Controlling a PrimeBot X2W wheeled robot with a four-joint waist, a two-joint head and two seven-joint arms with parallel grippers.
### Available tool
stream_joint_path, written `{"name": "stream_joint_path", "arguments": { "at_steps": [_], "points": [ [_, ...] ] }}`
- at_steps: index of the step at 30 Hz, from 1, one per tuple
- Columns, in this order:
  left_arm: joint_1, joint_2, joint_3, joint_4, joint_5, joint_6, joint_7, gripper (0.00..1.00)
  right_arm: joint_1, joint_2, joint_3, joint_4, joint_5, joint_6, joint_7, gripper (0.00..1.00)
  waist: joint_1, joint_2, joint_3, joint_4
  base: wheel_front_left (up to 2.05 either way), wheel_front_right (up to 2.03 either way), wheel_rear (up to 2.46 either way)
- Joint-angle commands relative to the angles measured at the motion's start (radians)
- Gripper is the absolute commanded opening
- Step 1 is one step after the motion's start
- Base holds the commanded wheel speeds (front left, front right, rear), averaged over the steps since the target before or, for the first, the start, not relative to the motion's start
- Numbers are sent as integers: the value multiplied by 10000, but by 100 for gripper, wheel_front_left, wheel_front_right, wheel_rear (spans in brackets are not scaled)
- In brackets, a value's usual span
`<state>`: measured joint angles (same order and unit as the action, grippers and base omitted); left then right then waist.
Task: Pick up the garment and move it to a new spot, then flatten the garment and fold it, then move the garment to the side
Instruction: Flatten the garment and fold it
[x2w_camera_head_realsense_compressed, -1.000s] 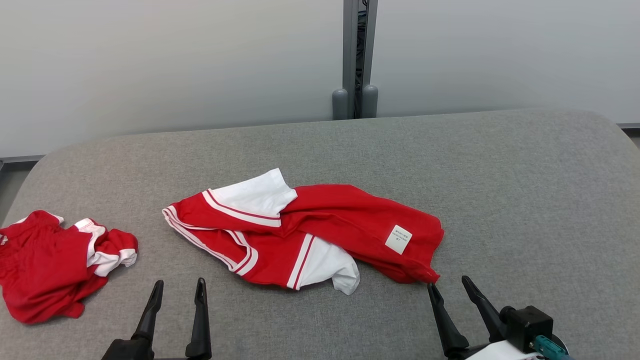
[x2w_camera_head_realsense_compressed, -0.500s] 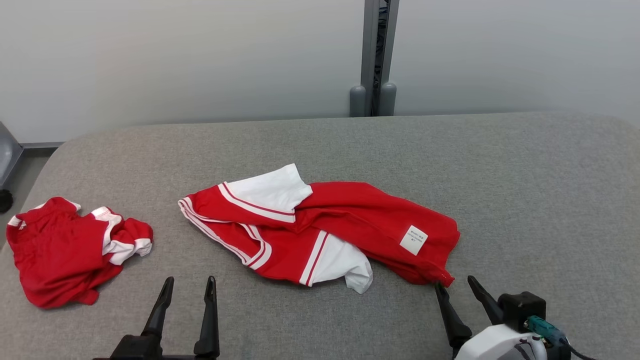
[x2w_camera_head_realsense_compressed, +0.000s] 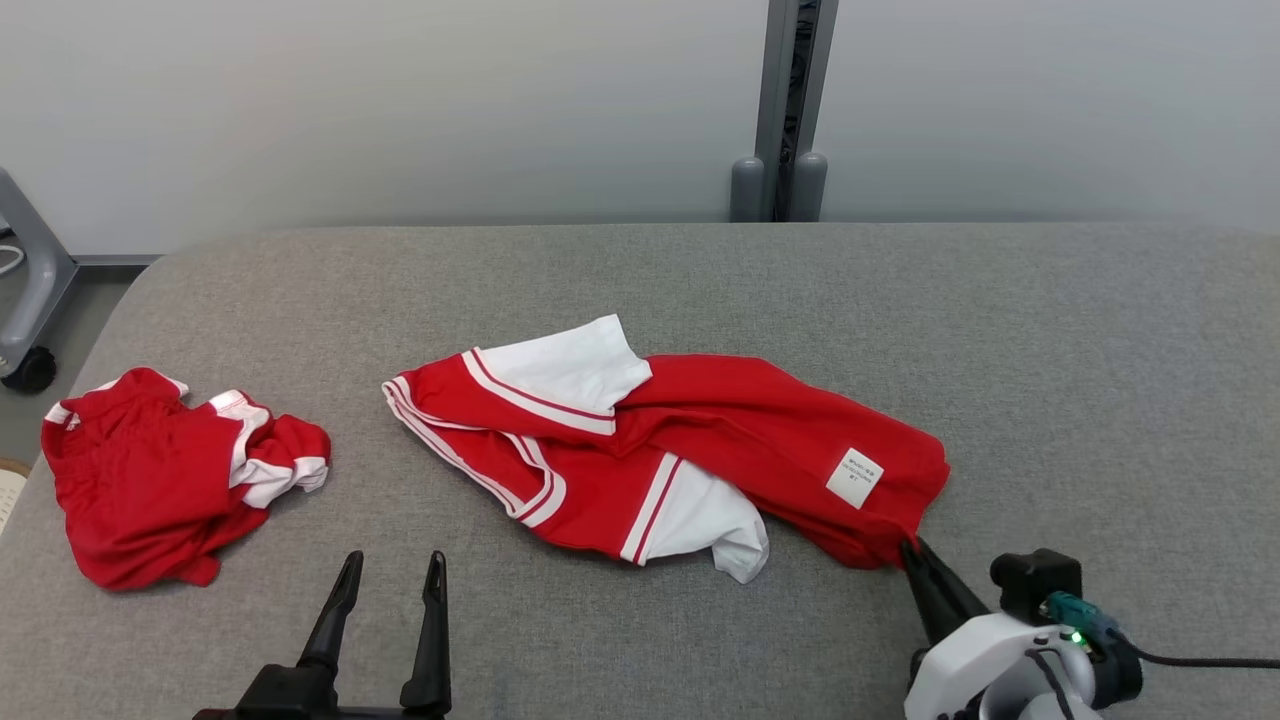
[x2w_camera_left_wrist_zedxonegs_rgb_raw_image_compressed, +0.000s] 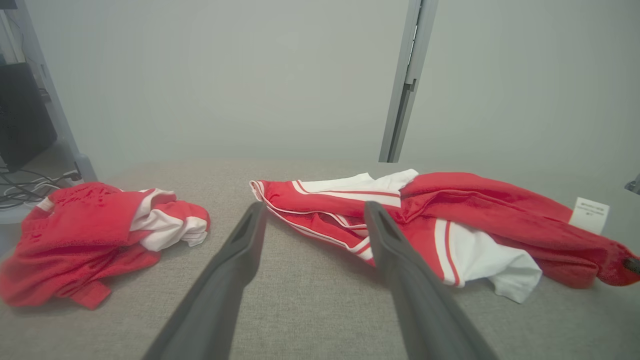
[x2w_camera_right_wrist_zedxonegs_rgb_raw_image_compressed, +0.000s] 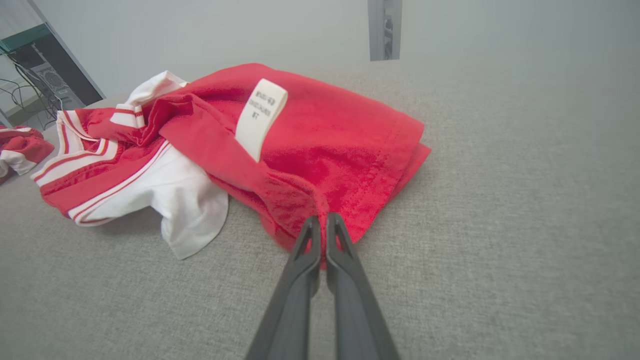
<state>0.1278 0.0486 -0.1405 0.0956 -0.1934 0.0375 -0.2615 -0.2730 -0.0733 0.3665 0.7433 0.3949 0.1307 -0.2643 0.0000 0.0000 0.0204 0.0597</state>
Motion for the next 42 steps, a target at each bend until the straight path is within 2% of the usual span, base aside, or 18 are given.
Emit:
{"name": "stream_joint_path", "arguments": {
  "at_steps": [1, 8, 15, 18, 25, 26, 28, 29, 35, 38, 42],
  "points": [
    [-204, 33, 42, -2, 73, -6, -34, 100, -136, -194, -56, -23, -65, 2, -17, 0, 0, 0, -3, 7, 0, 0, 0],
    [-263, 33, 51, -71, 43, -6, -34, 100, -418, -1170, -1159, -592, -1097, 1, -17, 0, 0, 0, 175, -86, 0, 0, 0],
    [-463, 33, -41, -25, 51, -78, -34, 100, -786, -1814, -2359, -1051, -2015, 1, -17, 0, 0, 0, 447, -266, 0, 0, 0],
    [-609, 34, -74, 12, 86, -104, -34, 100, -779, -1791, -2534, -914, -2258, 1, -17, 0, 0, 0, 547, -310, 0, 0, 0],
    [-815, 33, -86, 119, 132, -163, -34, 100, -666, -1487, -1857, 591, -2059, 1, -17, 0, 0, 0, 727, -325, 0, 0, 0],
    [-829, 33, -72, 134, 139, -158, -34, 100, -685, -1417, -1835, 721, -1985, 1, -18, 4, 0, 0, 741, -341, 0, 0, 0],
    [-805, 31, -42, 162, 164, -158, -34, 100, -697, -1299, -1811, 843, -1883, 1, -18, 48, 0, 0, 757, -382, 0, 0, 0],
    [-789, 34, -29, 184, 173, -163, -34, 100, -678, -1295, -1850, 855, -1835, 1, -17, 100, 0, 0, 755, -403, 0, 0, 0],
    [-714, 33, 103, 139, 123, -86, -34, 100, -465, -1296, -2617, 297, -2375, 1, -17, 100, 0, 0, 678, -605, 0, 0, 0],
    [-710, 31, 172, 89, -6, -83, -34, 100, -328, -901, -3104, -468, -2800, 2, -17, 100, 0, 0, 605, -728, 0, 0, 0],
    [-666, 31, 195, -3, -164, -97, -34, 100, 42, -350, -2928, -1489, -2907, 1, -18, 100, 0, 0, 378, -811, 0, 0, 0]
  ]
}}
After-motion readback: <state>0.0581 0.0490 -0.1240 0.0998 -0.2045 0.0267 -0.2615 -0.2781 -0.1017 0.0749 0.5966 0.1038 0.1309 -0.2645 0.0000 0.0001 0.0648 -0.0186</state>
